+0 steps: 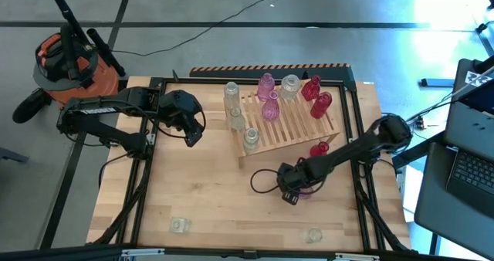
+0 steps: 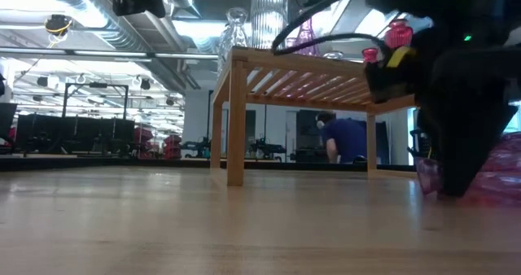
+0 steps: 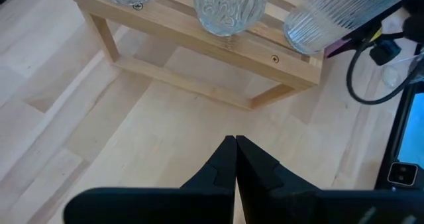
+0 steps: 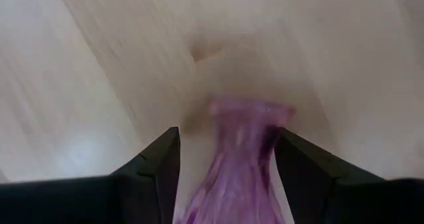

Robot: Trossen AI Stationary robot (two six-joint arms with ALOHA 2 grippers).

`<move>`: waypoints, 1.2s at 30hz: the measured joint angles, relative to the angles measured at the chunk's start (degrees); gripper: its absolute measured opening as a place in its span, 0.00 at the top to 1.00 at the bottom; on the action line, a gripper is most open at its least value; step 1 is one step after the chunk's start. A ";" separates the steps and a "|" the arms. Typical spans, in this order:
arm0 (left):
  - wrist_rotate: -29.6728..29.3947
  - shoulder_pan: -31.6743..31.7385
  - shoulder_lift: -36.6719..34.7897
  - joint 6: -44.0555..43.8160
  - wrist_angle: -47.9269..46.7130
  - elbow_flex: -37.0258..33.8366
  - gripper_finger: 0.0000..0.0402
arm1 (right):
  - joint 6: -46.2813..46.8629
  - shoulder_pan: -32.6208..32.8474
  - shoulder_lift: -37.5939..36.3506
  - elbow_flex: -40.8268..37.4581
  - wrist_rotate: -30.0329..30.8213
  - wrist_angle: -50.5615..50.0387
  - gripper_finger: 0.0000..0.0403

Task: Sort vases onto shelf
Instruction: Put the pink vase on the shelf aligned with the other pink vase

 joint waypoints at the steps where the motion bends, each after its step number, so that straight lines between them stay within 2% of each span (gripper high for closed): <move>1: -0.07 0.00 0.00 0.19 0.00 0.00 1.00 | -0.59 -0.20 0.60 0.02 -0.37 0.47 0.53; 4: -0.08 0.00 0.00 0.33 0.00 0.00 1.00 | -1.16 -0.23 1.65 0.16 -0.95 1.11 0.61; 9: -0.09 0.00 -0.02 1.02 0.00 0.00 1.00 | -2.83 -0.23 0.90 0.15 -0.52 0.75 0.85; 11: -0.09 0.00 -0.02 1.47 0.02 0.00 1.00 | -3.77 -0.21 -0.39 -0.06 0.59 1.62 0.85; 15: -0.41 0.00 -0.02 1.69 0.02 0.00 1.00 | -0.57 -0.10 -6.81 -0.15 8.03 2.68 0.85; 21: -0.70 -0.02 -0.02 1.66 -0.01 -0.01 1.00 | 3.23 4.81 -19.71 -0.14 27.74 6.72 0.85; 24: -0.74 0.00 -0.02 1.64 0.00 -0.02 1.00 | -0.69 9.60 -25.04 -0.03 43.26 10.95 0.85; 26: -1.18 -0.02 -0.02 1.63 0.08 -0.02 1.00 | -4.59 12.48 -26.74 0.00 54.06 12.55 0.85; 28: -1.39 0.23 -0.02 1.67 0.20 -0.02 1.00 | -5.57 13.81 -27.17 0.00 62.26 12.58 0.85; 31: -1.44 1.18 0.02 1.69 0.33 -0.02 1.00 | -5.43 13.55 -26.90 -1.03 68.78 13.56 0.85; 34: -1.50 2.23 0.02 2.51 0.34 -0.02 1.00 | -5.41 11.63 -26.20 -4.24 75.28 20.91 0.85; 36: -1.31 2.88 0.02 3.12 0.33 -0.02 1.00 | -7.11 10.56 -26.18 -6.71 76.29 25.39 0.85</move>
